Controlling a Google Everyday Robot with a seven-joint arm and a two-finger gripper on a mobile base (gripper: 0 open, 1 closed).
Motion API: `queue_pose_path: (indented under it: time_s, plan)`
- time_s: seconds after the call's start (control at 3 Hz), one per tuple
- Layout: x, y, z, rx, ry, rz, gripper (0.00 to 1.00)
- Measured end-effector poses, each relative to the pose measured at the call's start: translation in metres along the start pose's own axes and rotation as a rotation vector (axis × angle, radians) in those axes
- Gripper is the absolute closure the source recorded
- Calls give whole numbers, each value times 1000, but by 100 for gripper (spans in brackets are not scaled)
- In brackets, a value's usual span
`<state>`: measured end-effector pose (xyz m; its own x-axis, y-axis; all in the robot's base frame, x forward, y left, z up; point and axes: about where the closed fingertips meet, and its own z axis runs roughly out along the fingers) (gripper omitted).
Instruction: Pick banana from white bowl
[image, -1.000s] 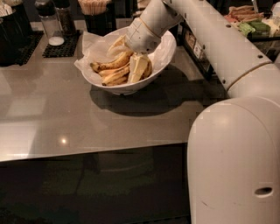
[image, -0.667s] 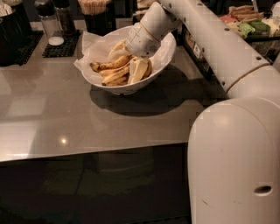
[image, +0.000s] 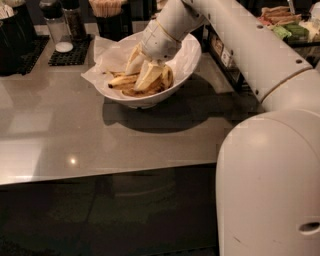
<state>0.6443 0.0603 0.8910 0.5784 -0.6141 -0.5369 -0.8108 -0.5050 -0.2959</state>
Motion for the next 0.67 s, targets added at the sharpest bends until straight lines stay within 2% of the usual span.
queue_pose_path:
  time_s: [0.33,0.67]
  plan:
    - [-9,-3,-9,15,32,-18,89]
    - [-22,-4,-26,52,96,0,100]
